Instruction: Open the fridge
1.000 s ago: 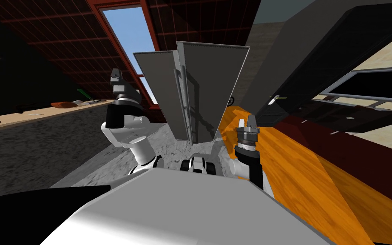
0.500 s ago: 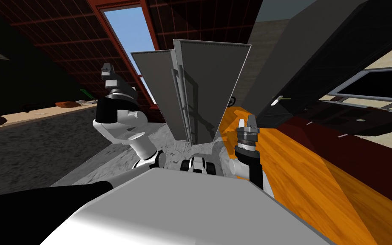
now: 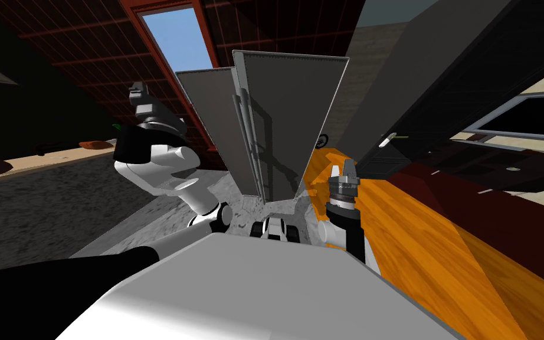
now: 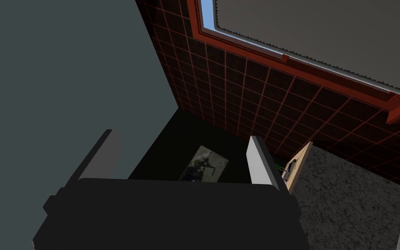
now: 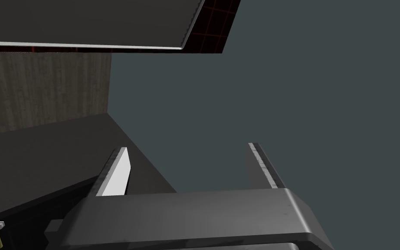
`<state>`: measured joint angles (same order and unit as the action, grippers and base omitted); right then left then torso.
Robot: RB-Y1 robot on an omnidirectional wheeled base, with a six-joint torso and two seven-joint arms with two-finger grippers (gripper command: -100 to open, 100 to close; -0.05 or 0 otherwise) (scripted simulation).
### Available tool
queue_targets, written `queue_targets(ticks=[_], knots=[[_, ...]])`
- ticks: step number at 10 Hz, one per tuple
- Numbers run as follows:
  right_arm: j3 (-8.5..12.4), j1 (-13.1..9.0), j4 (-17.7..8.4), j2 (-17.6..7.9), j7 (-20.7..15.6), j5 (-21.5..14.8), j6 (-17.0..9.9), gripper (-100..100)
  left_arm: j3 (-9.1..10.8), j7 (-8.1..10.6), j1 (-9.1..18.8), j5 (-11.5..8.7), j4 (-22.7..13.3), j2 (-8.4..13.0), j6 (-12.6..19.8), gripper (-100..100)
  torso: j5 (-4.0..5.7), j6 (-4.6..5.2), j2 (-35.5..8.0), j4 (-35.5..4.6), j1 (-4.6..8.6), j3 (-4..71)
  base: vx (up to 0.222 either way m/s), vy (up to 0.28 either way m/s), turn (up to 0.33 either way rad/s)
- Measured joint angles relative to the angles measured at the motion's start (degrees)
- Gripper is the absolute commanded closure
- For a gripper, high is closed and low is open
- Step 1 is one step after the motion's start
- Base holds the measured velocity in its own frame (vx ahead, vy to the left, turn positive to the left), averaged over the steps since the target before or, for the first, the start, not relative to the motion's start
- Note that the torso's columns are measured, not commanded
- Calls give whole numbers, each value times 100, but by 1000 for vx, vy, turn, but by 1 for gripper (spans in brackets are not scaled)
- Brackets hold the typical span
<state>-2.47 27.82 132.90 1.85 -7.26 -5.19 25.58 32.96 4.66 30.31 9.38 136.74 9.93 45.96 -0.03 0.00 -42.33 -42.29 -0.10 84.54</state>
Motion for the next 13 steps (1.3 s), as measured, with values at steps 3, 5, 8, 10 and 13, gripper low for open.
queue_targets(ticks=[3,5,8,10,13], knots=[[0,0,0,0,0,0,0,0,131,71,366,69,-18,9,429,-100,0,-1,-2,-1,2,-1,50,-47,19],[0,0,0,0,0,0,0,0,232,130,664,133,-30,12,727,-100,4,0,6,1,13,4,48,-48,12],[0,0,0,0,0,0,0,0,330,193,1018,204,-31,13,1197,-100,4,0,6,2,12,4,65,-63,22],[0,0,0,0,0,0,0,0,415,261,1351,277,-68,18,1540,-100,3,0,8,2,10,5,56,-46,2],[0,0,0,0,0,0,0,0,488,331,1689,349,-94,1,1965,-100,3,0,4,1,11,2,65,-47,3]])
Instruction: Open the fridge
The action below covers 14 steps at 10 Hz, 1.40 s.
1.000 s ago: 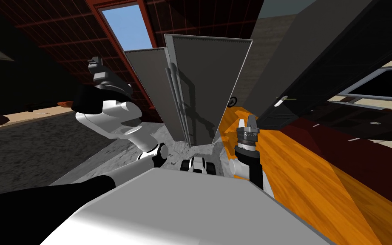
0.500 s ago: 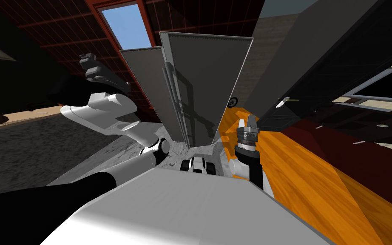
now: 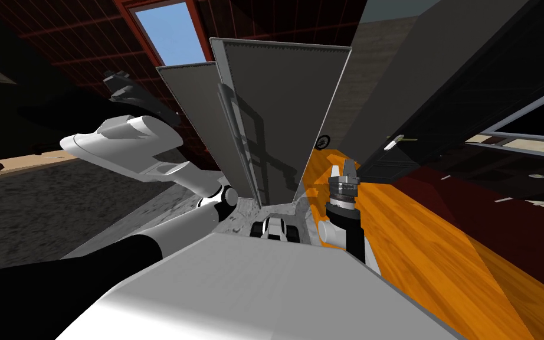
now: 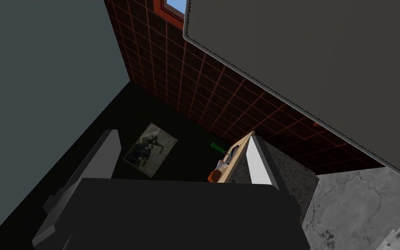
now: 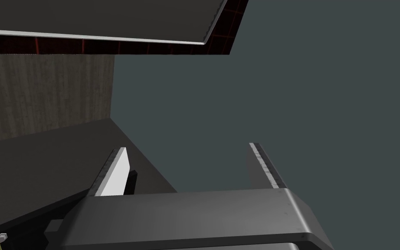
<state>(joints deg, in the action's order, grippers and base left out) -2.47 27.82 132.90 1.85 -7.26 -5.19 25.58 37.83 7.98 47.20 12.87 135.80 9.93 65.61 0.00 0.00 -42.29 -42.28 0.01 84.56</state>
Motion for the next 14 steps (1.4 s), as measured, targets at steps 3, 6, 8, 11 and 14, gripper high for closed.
queue_targets(ticks=[3,6,8,11,14], knots=[[0,0,0,0,0,0,0,0,63,72,364,80,-11,-10,461,-100,-3,0,-9,-2,-10,-5,52,-30,-4],[0,0,0,0,0,0,0,0,139,167,809,182,-65,-23,938,-100,2,1,10,3,8,6,72,-42,-10],[0,0,0,0,0,0,0,0,174,234,1101,252,-95,-37,1261,-100,1,1,5,1,3,3,72,-44,-18],[0,0,0,0,0,0,0,0,214,321,1510,337,-135,-46,1743,-100,-2,-1,-3,-1,-7,-2,72,-31,-24],[0,0,0,0,0,0,0,0,260,411,1927,418,-176,-57,2195,-100,0,0,0,0,0,0,63,-20,-19]])
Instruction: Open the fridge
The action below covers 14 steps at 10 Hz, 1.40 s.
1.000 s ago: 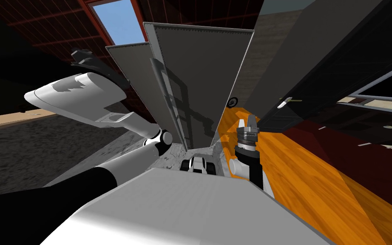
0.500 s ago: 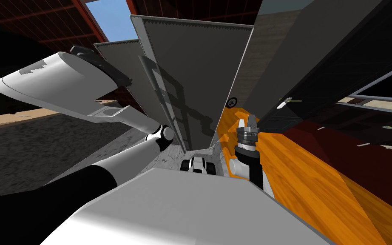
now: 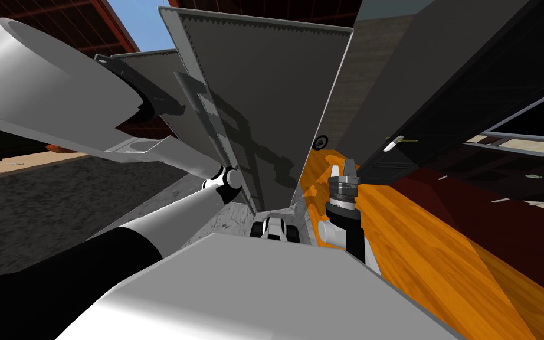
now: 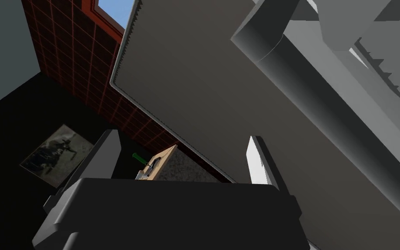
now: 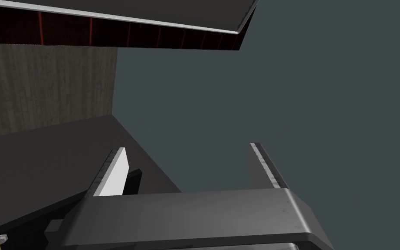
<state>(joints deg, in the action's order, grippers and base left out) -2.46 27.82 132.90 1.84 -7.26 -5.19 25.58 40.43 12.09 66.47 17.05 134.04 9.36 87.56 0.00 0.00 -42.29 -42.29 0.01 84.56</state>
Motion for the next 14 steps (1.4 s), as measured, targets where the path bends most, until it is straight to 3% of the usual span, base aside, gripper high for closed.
queue_targets(ticks=[9,14], knots=[[0,0,0,0,0,0,0,0,90,210,1036,236,-101,111,1343,-100,34,20,16,1,52,17,59,-15,-18],[0,-1,0,0,0,0,0,0,115,294,1340,327,-93,165,1922,-100,55,56,36,24,113,26,32,-7,-2]])
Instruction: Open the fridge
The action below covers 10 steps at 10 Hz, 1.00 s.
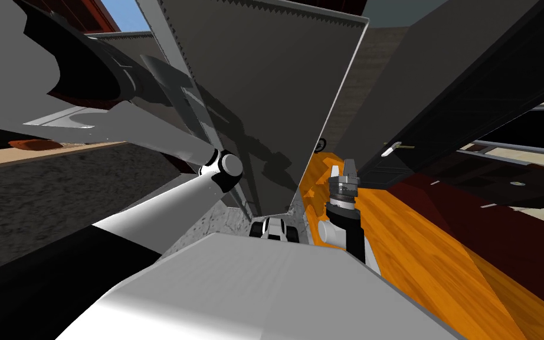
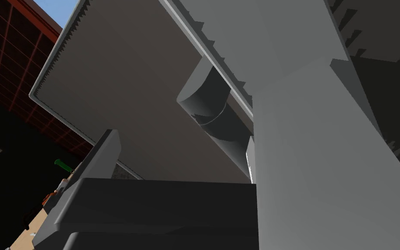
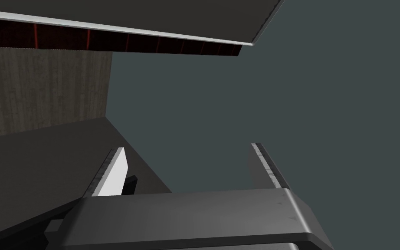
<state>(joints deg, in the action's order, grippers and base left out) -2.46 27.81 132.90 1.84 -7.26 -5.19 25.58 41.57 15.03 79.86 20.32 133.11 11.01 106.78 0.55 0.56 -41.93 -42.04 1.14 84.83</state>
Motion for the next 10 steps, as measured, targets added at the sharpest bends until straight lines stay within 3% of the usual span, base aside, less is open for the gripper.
queue_targets(ticks=[5,10], knots=[[0,0,0,0,0,0,0,0,27,38,205,35,-54,78,506,-100,8,17,36,21,24,24,12,3,10],[0,-1,0,0,0,0,0,0,116,210,8,110,-290,83,83,-100,-31,-24,24,-5,-90,31,-33,68,-90]])
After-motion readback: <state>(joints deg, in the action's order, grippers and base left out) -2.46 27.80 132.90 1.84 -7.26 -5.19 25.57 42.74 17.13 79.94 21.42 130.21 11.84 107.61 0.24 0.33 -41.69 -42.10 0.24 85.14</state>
